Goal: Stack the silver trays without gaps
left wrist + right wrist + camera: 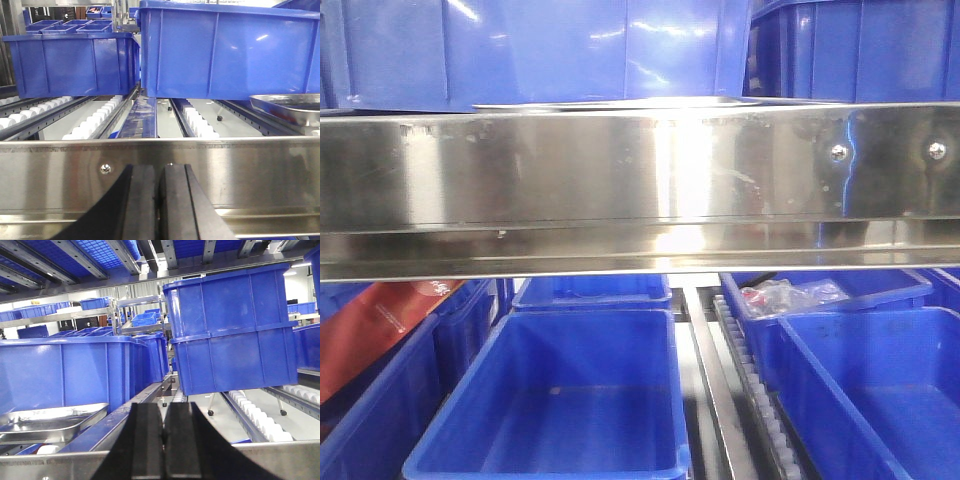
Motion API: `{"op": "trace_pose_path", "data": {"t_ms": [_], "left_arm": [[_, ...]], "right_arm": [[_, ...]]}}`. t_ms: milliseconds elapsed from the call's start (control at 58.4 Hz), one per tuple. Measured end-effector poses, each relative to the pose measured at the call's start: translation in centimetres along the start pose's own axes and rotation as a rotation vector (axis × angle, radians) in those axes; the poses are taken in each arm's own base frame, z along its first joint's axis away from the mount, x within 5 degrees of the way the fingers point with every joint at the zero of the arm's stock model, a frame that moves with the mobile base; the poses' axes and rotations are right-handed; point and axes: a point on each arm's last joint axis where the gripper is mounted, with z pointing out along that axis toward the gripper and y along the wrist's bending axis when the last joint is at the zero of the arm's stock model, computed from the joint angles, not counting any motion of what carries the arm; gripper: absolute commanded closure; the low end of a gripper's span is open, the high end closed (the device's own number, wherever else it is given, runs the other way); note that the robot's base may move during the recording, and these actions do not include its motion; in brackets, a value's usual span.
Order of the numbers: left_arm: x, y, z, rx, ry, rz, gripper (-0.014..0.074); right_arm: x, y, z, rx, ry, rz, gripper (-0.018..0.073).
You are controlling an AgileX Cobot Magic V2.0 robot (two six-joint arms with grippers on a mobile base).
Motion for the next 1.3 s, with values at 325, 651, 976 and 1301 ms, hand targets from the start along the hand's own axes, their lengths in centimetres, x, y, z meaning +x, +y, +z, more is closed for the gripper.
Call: {"op": "trace_pose_path", "data": {"t_ms": [325, 651, 976, 1301], "left_arm": [[-0.2, 0.0, 0.0, 0.000, -0.026, 0.000, 0.0602], [-0.7, 0.0, 0.0, 0.001, -0.075, 0.000, 0.0602], [-1.8, 0.0, -0.2, 0.002, -0.204, 0.000, 0.0602], [-7.0, 0.7, -1.8, -0.023, -0.560, -0.161, 0.0602]], "right_arm": [[0.0, 0.0, 0.0, 0.000, 0.000, 0.000, 0.0619], [0.0, 0.0, 0.0, 0.000, 0.000, 0.000, 0.0619], [-0.2, 0.0, 0.0, -0.002, -0.025, 0.000, 0.0619], [-2.7, 0.3, -0.2, -0.025, -0.240, 0.019, 0.0619]]}}
